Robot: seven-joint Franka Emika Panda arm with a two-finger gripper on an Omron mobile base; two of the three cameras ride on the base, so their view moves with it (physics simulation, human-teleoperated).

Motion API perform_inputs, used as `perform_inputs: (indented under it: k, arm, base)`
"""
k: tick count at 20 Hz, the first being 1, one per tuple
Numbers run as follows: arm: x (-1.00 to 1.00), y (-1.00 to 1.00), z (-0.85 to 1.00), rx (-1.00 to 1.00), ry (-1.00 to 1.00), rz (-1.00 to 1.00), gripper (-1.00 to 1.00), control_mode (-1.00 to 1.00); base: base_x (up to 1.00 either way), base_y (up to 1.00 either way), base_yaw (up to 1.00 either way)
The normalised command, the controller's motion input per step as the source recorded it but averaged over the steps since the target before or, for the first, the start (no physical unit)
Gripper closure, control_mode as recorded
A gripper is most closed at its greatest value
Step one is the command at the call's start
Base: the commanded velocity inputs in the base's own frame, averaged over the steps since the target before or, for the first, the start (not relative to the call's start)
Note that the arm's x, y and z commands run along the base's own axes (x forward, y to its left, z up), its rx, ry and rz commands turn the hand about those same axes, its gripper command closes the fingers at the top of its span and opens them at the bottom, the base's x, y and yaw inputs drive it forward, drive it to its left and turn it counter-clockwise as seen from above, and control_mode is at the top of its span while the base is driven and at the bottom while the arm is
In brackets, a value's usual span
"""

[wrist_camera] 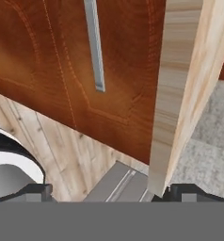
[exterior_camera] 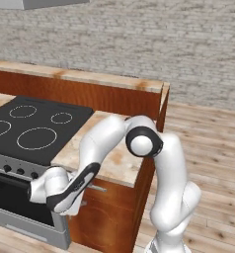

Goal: Take a straw from the drawer in front and place it inside the glass cup on the dining counter.

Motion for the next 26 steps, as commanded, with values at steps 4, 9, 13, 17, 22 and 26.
perform_inputs:
  k: [4, 9, 13, 17, 22, 26]
  arm:
    - [0.03, 0.0, -0.11, 0.0, -0.1, 0.0, -1.0, -1.0]
    - [0.03, 0.0, -0.08, 0.0, -0.1, 0.02, -1.0, -1.0]
    - [0.02, 0.0, -0.07, 0.0, -0.13, 0.02, -1.0, -1.0]
    - [0.0, 0.0, -0.08, 0.0, -0.12, 0.01, -1.0, -1.0]
    - [0.0, 0.0, -0.08, 0.0, -0.12, 0.0, -1.0, -1.0]
    - [0.0, 0.0, 0.0, 0.0, -0.06, 0.0, -1.0, -1.0]
  base:
    - [0.0, 0.0, 0.0]
    - [0.0, 0.0, 0.0]
    - [0.0, 0.0, 0.0]
    - [0.0, 0.0, 0.0]
    - [0.0, 0.0, 0.0]
    - [0.0, 0.0, 0.0]
